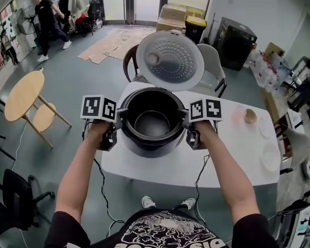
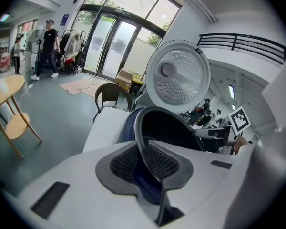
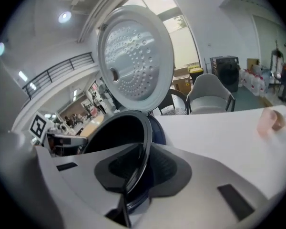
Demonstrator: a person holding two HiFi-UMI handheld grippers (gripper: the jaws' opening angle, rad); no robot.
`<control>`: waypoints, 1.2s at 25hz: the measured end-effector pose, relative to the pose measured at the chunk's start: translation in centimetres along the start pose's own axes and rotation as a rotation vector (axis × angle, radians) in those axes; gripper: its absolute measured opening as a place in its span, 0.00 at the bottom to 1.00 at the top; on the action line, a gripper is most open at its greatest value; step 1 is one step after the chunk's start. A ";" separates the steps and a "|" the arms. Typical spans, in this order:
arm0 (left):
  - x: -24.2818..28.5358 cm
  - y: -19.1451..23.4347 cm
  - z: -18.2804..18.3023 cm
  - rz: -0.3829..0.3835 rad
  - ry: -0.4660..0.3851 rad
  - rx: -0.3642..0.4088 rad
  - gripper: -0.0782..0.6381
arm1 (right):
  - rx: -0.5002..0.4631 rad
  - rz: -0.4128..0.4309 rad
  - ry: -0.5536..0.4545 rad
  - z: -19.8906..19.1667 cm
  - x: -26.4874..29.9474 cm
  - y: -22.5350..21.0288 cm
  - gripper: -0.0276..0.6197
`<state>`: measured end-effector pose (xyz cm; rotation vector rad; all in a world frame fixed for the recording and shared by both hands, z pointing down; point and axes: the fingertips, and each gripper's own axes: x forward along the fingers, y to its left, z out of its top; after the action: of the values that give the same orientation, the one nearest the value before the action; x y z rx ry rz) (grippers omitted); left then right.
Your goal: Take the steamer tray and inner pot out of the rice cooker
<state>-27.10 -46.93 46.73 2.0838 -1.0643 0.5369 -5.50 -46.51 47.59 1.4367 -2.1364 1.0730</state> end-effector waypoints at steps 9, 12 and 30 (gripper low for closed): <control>-0.9 -1.0 1.0 -0.003 -0.055 -0.005 0.21 | 0.064 0.029 -0.034 1.2 -1.4 0.0 0.15; -1.5 -1.2 1.1 -0.028 -0.082 -0.024 0.21 | 0.063 0.050 -0.055 1.5 -2.0 0.5 0.15; -5.8 -10.3 4.1 -0.020 -0.271 -0.007 0.19 | 0.020 0.193 -0.233 6.7 -11.6 -0.1 0.13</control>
<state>-21.87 -42.98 36.08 2.2015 -1.1930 0.2436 0.30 -44.18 35.75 1.4503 -2.4781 1.0382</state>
